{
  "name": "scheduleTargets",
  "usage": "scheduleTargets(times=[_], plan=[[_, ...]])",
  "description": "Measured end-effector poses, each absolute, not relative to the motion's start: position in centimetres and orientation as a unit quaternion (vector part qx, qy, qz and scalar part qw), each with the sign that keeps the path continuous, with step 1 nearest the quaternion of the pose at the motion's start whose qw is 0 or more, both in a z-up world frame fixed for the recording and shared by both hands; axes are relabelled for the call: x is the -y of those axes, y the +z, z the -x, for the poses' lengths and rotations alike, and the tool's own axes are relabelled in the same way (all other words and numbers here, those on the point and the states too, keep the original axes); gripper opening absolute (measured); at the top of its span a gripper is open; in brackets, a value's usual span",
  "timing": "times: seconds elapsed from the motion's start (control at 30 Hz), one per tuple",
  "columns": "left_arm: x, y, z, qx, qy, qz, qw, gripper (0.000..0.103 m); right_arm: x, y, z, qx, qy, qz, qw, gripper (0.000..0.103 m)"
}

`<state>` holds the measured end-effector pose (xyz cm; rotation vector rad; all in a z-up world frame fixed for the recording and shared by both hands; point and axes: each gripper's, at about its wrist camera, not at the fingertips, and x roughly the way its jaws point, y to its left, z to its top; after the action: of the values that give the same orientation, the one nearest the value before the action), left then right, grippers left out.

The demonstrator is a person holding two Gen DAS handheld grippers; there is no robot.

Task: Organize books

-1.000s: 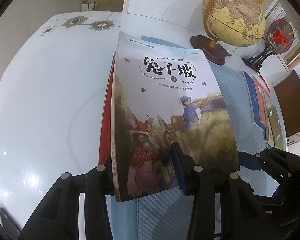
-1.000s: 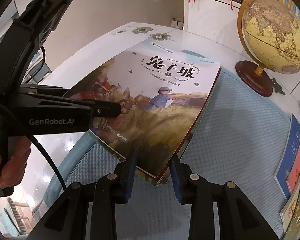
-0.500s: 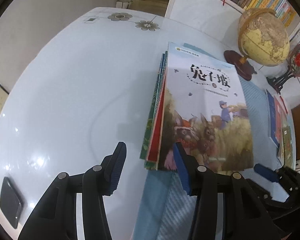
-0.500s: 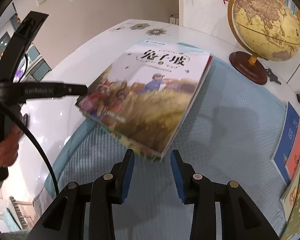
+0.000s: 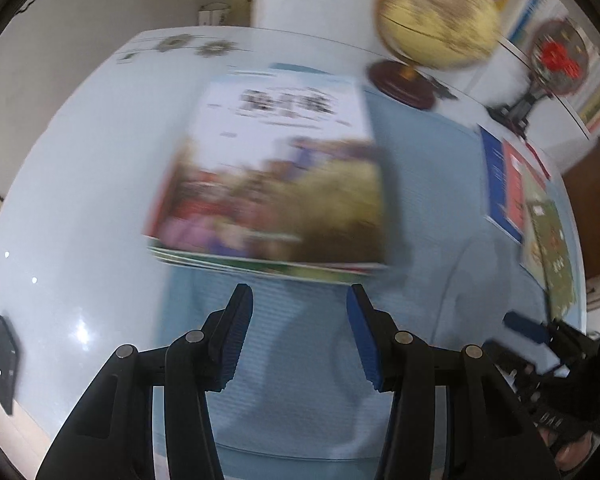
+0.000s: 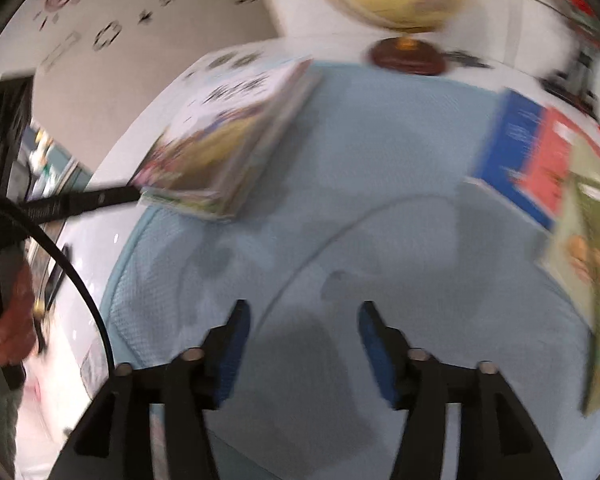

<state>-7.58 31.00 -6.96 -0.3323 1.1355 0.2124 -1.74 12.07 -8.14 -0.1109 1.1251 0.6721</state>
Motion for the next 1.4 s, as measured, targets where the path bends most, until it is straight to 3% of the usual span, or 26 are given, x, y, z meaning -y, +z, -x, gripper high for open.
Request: scheduleTargets(times=[0.37, 0.63, 0.8, 0.93, 1.4], plan=[[-13.1, -6.2, 2.9, -0.545, 0.007, 0.104, 0.832, 0.046, 10.2, -6.9, -2.5, -0.525, 0.180, -0.048, 0.830, 0.057], [-4.8, -8.3, -0.5, -0.548, -0.058, 0.156, 0.820, 0.046, 21.2, -6.0, -5.2, -0.505, 0.130, -0.087, 0.849, 0.057], [-0.9, -9.8, -2.1, -0.544, -0.087, 0.204, 0.809, 0.044, 22.9, -4.7, -6.7, -0.482, 0.141, -0.060, 0.863, 0.056], [0.8, -10.6, -2.7, -0.547, -0.090, 0.224, 0.802, 0.039, 22.8, -5.4, -8.8, -0.487, 0.157, -0.048, 0.858, 0.048], [3.2, -13.0, -6.2, -0.617, -0.136, 0.134, 0.763, 0.041, 21.6, -10.2, -14.0, -0.535, 0.170, -0.039, 0.827, 0.048]])
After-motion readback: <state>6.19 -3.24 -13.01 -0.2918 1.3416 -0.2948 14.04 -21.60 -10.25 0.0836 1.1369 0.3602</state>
